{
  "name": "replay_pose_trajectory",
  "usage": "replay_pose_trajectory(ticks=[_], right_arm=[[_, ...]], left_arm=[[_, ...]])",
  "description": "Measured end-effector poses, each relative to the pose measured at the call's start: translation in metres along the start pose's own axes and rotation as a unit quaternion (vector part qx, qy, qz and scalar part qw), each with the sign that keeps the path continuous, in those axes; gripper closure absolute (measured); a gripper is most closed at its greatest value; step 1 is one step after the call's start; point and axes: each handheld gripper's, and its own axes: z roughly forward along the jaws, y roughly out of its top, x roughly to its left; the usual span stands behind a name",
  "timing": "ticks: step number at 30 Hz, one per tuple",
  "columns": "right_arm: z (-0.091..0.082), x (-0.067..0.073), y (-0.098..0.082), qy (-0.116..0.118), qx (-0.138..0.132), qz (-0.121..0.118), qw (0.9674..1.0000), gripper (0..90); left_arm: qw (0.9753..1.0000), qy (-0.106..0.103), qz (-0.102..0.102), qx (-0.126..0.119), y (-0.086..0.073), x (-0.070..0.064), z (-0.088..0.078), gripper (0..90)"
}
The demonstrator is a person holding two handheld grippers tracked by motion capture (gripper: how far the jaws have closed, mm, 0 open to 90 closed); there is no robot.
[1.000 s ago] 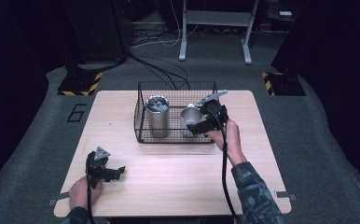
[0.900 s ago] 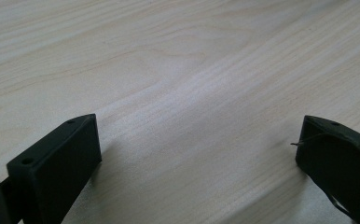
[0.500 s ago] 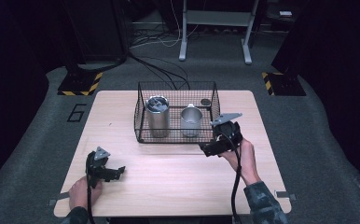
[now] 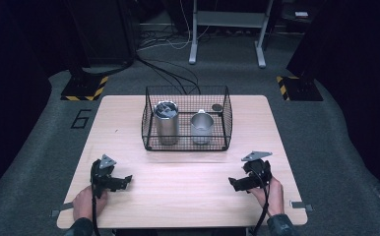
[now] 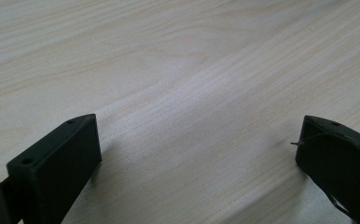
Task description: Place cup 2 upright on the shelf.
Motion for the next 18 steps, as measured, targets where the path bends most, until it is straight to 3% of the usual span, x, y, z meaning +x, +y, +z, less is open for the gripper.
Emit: replay_pose_trajectory(ticks=[5, 9, 12, 16, 18], right_arm=[[0.018, -0.017, -0.033, -0.016, -0.003, 0.037, 0.9992, 0.0], [0.023, -0.027, -0.048, -0.036, -0.008, 0.061, 0.9975, 0.0], [0.027, -0.033, -0.056, -0.051, -0.015, 0.056, 0.9970, 0.0], [0.027, -0.035, -0.068, -0.058, -0.061, 0.055, 0.9949, 0.0], [0.024, -0.035, -0.071, -0.062, -0.059, 0.055, 0.9949, 0.0]], left_arm=[[1.0000, 0.000, 0.000, 0.001, 0.000, 0.000, 0.000, 0.0], [1.0000, 0.001, 0.000, 0.000, 0.000, 0.000, 0.000, 0.0], [1.0000, 0.001, 0.000, -0.001, 0.000, 0.000, 0.000, 0.0], [1.0000, 0.001, 0.001, 0.000, 0.000, 0.000, 0.000, 0.0], [1.0000, 0.000, -0.001, 0.001, 0.000, 0.000, 0.000, 0.0]])
